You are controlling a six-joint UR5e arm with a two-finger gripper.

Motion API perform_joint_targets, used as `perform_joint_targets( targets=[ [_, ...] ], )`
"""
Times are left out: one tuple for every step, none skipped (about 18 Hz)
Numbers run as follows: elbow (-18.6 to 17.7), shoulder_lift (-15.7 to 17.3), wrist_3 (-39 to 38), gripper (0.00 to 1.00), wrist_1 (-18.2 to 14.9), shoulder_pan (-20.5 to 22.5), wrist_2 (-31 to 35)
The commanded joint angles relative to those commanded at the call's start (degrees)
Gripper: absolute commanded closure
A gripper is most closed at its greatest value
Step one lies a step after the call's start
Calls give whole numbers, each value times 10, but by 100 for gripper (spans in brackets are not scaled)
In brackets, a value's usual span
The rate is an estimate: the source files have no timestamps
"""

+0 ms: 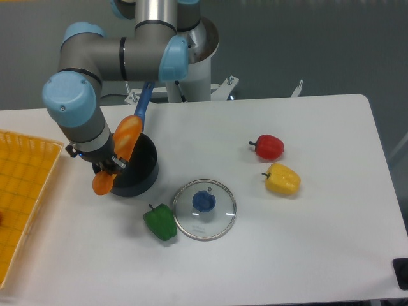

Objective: Place the long bread in the pot
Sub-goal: 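Lower the held bread into the black pot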

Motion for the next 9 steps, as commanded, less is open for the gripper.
perform_joint_targets(
  targets=[
    [3,0,-1,97,1,1,-1],
    [6,0,-7,97,10,2,-2],
    [10,-1,-22,97,27,3,-8],
    [11,-2,-34,97,45,5,-15],
    [11,-2,-40,97,61,7,-20],
    [11,-3,-40,97,69,7,-22],
    [11,-5,-40,97,69,7,-21],
    [11,-7,-40,97,69,7,-21],
    [12,-7,-40,97,70,7,-21]
  ],
)
